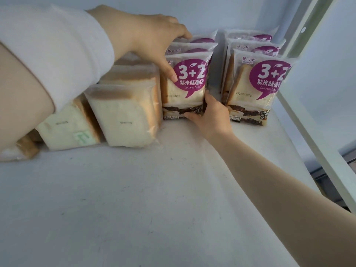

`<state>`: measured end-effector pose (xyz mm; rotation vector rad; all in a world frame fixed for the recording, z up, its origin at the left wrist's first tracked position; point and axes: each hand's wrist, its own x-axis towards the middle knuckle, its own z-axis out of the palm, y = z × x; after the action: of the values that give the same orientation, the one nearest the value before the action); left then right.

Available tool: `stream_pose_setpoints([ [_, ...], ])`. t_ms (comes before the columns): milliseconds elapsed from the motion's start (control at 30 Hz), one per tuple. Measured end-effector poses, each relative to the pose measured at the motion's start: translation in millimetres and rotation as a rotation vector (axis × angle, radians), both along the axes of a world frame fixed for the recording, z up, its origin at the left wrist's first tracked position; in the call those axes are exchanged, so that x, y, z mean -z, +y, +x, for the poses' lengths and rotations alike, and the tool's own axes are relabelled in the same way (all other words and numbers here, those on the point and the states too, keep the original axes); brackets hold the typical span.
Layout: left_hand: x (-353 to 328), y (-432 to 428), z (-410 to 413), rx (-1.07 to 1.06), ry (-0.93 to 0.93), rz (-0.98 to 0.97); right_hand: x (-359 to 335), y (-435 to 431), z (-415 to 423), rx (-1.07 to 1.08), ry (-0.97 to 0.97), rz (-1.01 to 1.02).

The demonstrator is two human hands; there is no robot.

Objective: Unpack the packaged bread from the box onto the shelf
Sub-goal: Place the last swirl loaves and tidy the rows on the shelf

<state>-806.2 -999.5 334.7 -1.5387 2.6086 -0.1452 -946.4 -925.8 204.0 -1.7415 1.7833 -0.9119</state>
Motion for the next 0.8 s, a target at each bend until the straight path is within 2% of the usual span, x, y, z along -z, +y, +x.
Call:
stream_pose_setpoints([
  [200, 10, -5, 3, 0.025, 0.023, -0.073, 2, -6, 13, 0.104, -0.019, -0.004],
  [300, 6, 0, 0, -0.022, -0.020, -0.039, -9, -2, 10, 0.023, 0.019, 0.083],
  [400, -5, 5, -5, -0.061, -0.076, 0.033, -30, 14, -3, -0.052, 0.142, 0.118],
  [500, -20, 11, -18, -0.039, -0.059, 0.002, -50, 43, -30, -0.035, 0.116, -0.031],
  [567, -26, 14, -37, 0.035, -0.020, -0.071, -60, 58, -53, 0.076, 0.034, -0.122],
  [633, -27, 16, -63, 0.131, -0.001, -0.101, -63, 65, -76, 0.192, 0.038, -0.147],
  [700, -26, 18, -89, 0.211, -0.057, -0.104, -61, 65, -95, 0.258, 0.143, -0.091],
  [800, -22, 17, -116, 0.236, -0.273, -0.176, -54, 55, -114, 0.265, 0.441, 0.111],
])
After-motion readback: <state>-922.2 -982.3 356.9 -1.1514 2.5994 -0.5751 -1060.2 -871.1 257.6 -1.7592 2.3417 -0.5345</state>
